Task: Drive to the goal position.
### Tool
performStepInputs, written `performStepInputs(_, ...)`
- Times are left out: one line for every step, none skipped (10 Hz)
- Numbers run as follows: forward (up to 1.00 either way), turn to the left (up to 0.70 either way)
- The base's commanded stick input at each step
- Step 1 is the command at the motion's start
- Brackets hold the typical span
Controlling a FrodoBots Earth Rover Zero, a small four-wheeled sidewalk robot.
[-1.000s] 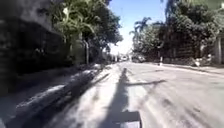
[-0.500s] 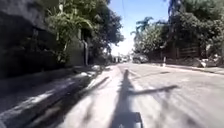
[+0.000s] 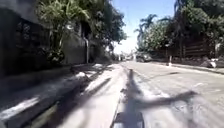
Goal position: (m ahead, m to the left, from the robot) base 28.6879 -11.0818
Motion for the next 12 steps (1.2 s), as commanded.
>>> performStepInputs(1.0, -0.32)
performStepInputs(1.0, -0.35)
performStepInputs(1.0, -0.07)
performStepInputs(1.0, 0.0)
performStepInputs(1.0, 0.0)
performStepInputs(1.0, 0.0)
performStepInputs(1.0, 0.0)
performStepInputs(1.0, 0.0)
performStepInputs(1.0, 0.0)
performStepInputs(1.0, 0.0)
performStepInputs(1.0, 0.0)
performStepInputs(1.0, 0.0)
